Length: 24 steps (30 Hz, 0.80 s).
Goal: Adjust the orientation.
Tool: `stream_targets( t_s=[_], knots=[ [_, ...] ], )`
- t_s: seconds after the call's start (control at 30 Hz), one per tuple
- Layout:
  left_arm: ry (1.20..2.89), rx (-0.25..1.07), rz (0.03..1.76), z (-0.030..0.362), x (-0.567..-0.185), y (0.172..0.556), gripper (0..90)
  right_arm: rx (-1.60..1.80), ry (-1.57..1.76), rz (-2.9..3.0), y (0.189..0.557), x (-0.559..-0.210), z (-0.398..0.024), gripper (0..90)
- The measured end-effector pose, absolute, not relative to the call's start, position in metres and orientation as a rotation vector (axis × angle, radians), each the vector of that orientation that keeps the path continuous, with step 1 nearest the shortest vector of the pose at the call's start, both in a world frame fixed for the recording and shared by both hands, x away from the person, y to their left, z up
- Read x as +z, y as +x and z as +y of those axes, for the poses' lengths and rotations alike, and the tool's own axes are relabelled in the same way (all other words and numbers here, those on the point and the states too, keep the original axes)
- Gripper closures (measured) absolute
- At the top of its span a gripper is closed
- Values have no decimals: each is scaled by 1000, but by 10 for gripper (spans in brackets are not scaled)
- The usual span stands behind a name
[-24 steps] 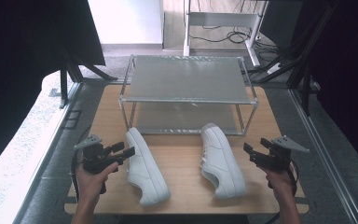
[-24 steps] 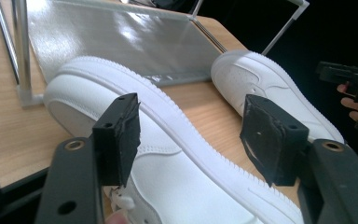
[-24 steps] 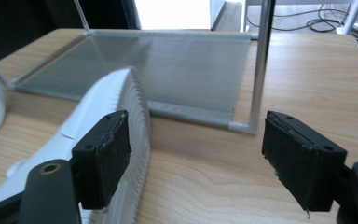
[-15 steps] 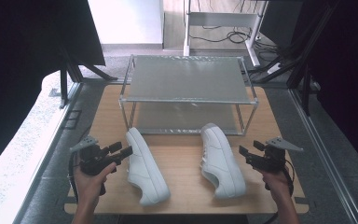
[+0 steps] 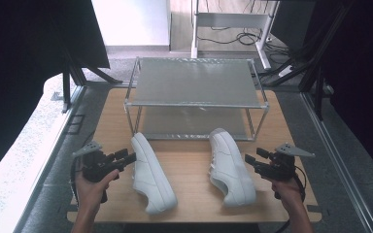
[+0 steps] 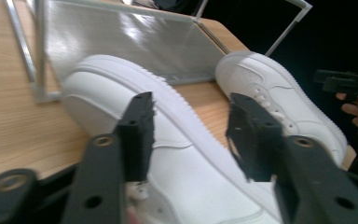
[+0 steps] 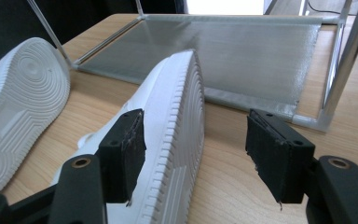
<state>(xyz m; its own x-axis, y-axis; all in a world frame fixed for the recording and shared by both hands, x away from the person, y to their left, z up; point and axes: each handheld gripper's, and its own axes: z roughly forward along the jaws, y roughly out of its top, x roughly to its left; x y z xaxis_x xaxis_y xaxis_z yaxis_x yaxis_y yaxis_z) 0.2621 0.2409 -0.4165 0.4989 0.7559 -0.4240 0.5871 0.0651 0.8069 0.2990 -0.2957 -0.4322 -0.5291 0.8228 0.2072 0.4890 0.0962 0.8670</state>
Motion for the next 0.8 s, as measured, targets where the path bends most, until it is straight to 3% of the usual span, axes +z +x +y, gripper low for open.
stream_targets(
  t_s=[0.2,0.3,0.8],
  knots=[
    [1527,129,1200,253,-414,255,808,1388,1312,2053,303,-438,-296,370],
    [1525,121,1220,241,-417,247,876,1378,1316,2044,303,-438,-297,363],
    [1593,35,1334,230,-464,223,900,1409,1431,1949,303,-439,-311,365]
  ],
)
